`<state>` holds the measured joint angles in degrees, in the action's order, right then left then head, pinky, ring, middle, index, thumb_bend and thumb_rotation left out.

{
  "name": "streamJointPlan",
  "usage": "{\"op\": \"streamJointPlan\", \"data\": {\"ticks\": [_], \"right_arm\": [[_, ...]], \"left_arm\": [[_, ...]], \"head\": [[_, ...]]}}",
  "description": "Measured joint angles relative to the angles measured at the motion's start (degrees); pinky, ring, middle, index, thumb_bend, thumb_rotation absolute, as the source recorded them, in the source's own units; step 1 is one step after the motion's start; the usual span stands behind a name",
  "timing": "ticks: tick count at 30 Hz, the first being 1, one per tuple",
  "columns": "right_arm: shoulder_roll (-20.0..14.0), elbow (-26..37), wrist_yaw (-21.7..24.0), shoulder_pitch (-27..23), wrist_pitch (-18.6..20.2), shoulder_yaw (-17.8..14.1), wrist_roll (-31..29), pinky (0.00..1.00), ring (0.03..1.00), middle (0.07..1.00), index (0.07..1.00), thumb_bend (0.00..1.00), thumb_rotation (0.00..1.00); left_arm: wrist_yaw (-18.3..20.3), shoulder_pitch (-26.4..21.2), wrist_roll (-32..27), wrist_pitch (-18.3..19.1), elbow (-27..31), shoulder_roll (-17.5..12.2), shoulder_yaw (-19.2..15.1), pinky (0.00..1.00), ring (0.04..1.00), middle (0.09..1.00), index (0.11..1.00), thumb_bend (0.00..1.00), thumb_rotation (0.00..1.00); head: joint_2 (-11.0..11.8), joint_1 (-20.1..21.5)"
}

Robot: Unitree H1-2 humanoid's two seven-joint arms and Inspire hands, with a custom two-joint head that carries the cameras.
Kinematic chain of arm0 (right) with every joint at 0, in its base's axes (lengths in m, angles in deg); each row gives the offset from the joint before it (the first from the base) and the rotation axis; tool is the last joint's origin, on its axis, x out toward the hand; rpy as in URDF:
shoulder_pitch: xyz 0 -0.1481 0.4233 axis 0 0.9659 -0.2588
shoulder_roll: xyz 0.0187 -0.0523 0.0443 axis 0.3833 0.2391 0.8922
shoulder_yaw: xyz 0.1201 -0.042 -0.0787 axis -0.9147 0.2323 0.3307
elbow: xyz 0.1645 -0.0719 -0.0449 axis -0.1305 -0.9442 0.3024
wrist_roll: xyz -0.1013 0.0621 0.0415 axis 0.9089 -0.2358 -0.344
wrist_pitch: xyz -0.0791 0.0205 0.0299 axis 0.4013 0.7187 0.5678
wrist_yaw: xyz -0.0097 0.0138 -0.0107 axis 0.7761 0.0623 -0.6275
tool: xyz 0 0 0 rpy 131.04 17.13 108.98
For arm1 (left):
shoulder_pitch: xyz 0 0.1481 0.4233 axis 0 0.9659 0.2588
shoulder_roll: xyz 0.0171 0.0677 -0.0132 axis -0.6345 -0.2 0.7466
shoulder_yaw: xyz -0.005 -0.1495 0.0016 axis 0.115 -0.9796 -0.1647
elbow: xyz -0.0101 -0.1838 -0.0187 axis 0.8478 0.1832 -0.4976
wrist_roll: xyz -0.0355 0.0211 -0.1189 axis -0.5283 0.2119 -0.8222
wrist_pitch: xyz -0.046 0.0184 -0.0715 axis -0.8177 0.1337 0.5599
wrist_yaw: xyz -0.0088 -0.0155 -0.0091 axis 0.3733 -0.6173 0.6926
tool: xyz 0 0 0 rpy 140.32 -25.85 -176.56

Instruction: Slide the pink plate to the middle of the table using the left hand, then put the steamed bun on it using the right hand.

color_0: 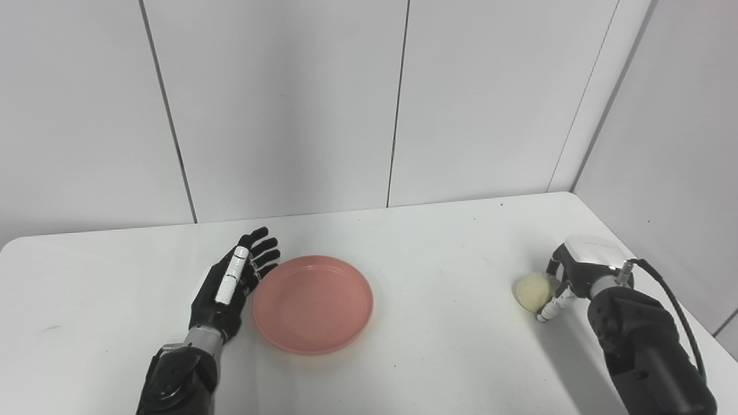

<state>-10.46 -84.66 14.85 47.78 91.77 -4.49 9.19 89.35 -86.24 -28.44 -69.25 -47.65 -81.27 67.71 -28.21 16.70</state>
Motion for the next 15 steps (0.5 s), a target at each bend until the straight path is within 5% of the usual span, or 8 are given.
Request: {"op": "streamJointPlan", "data": {"ticks": [15], "right_arm": [[1.78, 14.17, 1.60, -2.54, 0.00, 0.28, -1.73, 0.18, 0.237, 0.332, 0.486, 0.52, 0.15]], "left_arm": [[0.01, -0.29, 0.01, -0.16, -0.55, 0.10, 0.67, 0.77, 0.801, 0.807, 0.793, 0.70, 0.76]], "head": [[-0.18, -1.41]]}}
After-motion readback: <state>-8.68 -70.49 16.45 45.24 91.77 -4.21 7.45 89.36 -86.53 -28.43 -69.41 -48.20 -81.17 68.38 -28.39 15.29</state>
